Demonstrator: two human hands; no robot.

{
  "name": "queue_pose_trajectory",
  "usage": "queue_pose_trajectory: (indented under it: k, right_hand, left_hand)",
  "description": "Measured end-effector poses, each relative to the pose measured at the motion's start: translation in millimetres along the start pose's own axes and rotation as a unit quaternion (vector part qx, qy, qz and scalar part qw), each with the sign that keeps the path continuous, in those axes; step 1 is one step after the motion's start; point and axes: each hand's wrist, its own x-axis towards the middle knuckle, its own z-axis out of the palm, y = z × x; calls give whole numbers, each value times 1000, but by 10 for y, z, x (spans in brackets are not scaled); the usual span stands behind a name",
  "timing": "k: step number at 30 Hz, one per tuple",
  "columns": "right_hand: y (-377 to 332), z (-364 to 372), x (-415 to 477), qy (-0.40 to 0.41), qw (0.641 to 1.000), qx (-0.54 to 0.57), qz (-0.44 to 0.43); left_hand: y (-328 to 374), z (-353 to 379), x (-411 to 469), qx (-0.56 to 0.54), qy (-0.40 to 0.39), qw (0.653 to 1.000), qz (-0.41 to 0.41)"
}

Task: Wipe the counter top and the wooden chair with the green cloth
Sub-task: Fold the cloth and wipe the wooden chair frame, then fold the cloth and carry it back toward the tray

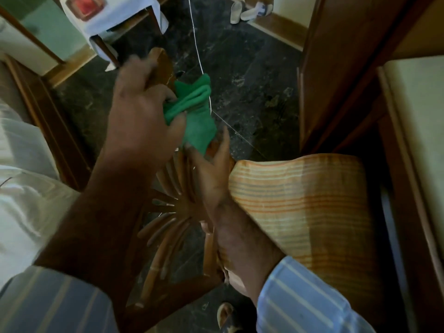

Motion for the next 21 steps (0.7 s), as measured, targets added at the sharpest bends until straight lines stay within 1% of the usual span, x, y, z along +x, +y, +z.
queue_pose_trajectory:
  k: [1, 2, 3, 4, 5, 7, 9, 11, 13, 15, 18, 21]
  right_hand:
    - [-33, -71, 12, 3, 997, 54, 57]
    - [-69, -155, 9, -11, 989, 98, 108]
    - [-105, -240, -4, -36, 980, 130, 147]
    - [-149, -338, -27, -58, 971, 156, 173]
    - [-199, -442, -52, -76, 960, 183, 196]
    - [-333, -658, -112, -83, 935, 258, 229]
    - [-484, -883, -197, -60, 917, 319, 233]
    - [-648, -1097, -334, -31, 919, 328, 217]
    - [-818, -1271, -484, -18, 934, 302, 189]
    - [-1024, -1414, -696, 1, 956, 252, 150]
    - [-1350, -1611, -1095, 34, 977, 181, 103]
    - [-1662, -1867, -1632, 74, 982, 154, 82]
  left_hand:
    - [55, -22, -58, -45, 16, 999, 0]
    - [108, -44, -117, -94, 23, 995, -17]
    - [147, -51, -173, -151, 22, 987, -47]
    - [191, -55, -220, -226, 10, 970, -88]
    - [229, -57, -262, -317, -9, 938, -142]
    - [286, -49, -349, -473, -42, 846, -241]
    - [333, -19, -461, -563, -52, 769, -298]
    - [356, -11, -591, -622, -67, 700, -344]
    - [367, -21, -702, -667, -107, 636, -372]
    - [427, -93, -816, -691, -165, 591, -383]
    - [579, -234, -970, -701, -236, 552, -385]
    - [801, -435, -1116, -706, -281, 538, -365]
